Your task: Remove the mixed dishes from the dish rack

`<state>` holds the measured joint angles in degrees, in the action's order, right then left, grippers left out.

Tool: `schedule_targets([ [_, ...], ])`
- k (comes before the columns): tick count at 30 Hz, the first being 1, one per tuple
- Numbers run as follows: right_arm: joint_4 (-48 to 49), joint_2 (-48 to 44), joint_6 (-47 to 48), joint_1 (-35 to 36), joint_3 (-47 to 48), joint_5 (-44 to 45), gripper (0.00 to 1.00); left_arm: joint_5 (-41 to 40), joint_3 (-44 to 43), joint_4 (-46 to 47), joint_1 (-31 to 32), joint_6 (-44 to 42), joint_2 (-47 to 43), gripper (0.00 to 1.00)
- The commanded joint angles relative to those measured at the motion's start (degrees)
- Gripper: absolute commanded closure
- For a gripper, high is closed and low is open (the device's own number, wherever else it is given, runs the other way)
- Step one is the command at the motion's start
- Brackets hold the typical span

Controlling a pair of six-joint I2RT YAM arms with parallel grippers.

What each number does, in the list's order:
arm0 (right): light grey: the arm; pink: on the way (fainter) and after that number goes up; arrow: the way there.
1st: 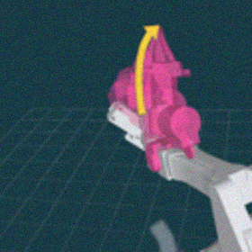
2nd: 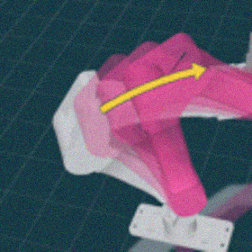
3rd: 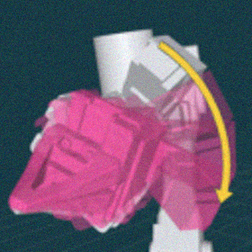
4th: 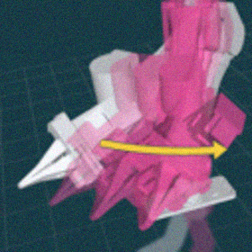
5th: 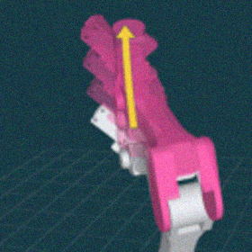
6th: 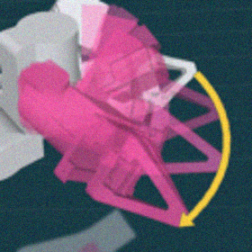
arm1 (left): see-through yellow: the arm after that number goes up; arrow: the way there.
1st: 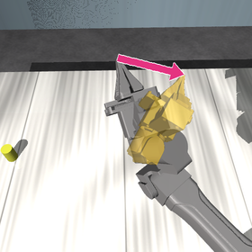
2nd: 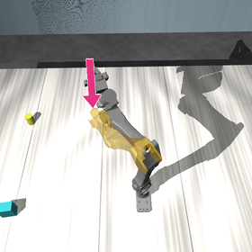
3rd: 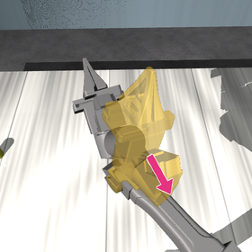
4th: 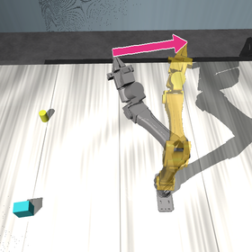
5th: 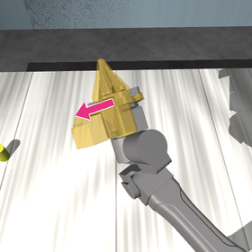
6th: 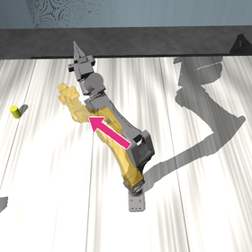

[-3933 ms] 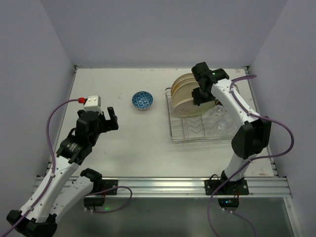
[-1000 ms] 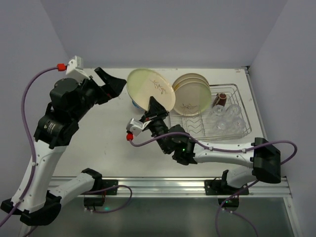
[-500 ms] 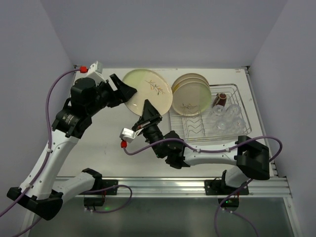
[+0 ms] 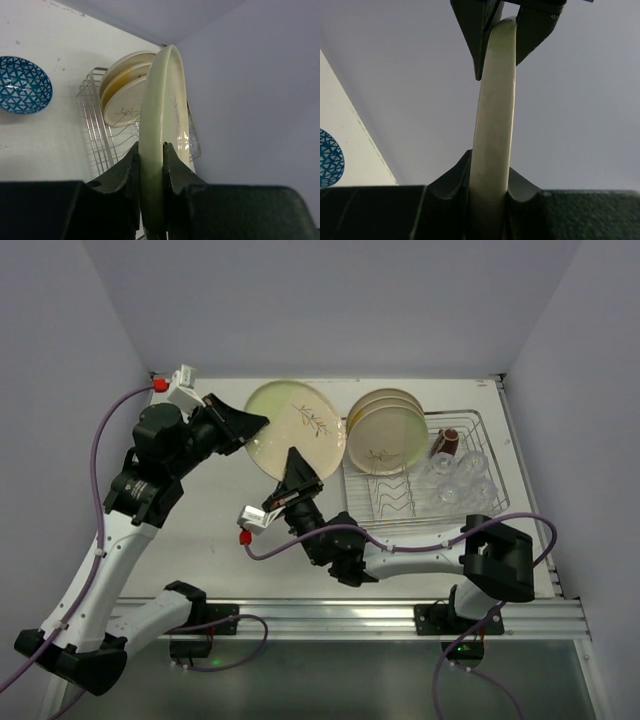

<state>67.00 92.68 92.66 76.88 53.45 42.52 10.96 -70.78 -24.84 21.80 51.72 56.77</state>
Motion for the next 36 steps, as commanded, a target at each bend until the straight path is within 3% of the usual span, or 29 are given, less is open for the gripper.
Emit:
schedule_targets([
  [1, 22.1, 0.1, 7.4, 0.4, 2.8, -3.0, 1.0, 4.0, 3.4, 3.1, -0.3, -3.8, -1.5, 1.0],
  [3, 22.8, 0.7, 7.8, 0.4, 3.0, -2.5, 1.0, 3.6, 5.1, 4.9, -0.6, -1.6, -2.7, 1.0],
  [4, 23.4, 1.1, 7.9, 0.4, 3.0, -2.5, 0.94, 3.2, 5.7, 5.4, -0.6, -0.6, -3.2, 1.0],
  [6, 24.2, 1.4, 8.0, 0.4, 3.1, -2.4, 0.79, 2.8, 7.3, 7.4, -0.7, 2.2, -4.3, 1.0],
  [7, 25.6, 1.9, 8.4, 0.4, 3.2, -2.5, 0.6, 1.8, 7.7, 7.8, -0.7, 3.2, -4.6, 1.0],
  [11, 26.9, 2.2, 9.1, 0.4, 2.9, -2.6, 0.37, -1.3, 7.6, 8.7, -0.9, 7.2, -5.7, 1.0],
  [22, 26.1, 0.2, 7.3, 0.4, -0.4, -1.9, 0.25, -13.8, 5.3, 7.8, -1.1, 11.8, -6.3, 1.0],
  [25, 25.8, -0.8, 5.9, 0.4, -2.5, -1.4, 0.15, -16.6, 3.9, 7.6, -1.7, 12.0, -6.0, 1.0],
  [27, 25.4, -1.6, 4.7, 0.5, -3.6, -0.7, 0.13, -17.5, 2.4, 7.5, -2.2, 11.8, -5.4, 1.0],
  [33, 15.0, -7.2, -5.9, 0.5, -4.4, 4.1, 0.12, -20.9, -0.6, 7.4, -5.0, 10.9, -2.4, 1.0],
  [36, 5.5, -11.5, -21.7, 0.4, 0.4, 9.0, 0.12, -22.2, -0.9, 8.1, -7.7, 9.5, -0.9, 1.0],
])
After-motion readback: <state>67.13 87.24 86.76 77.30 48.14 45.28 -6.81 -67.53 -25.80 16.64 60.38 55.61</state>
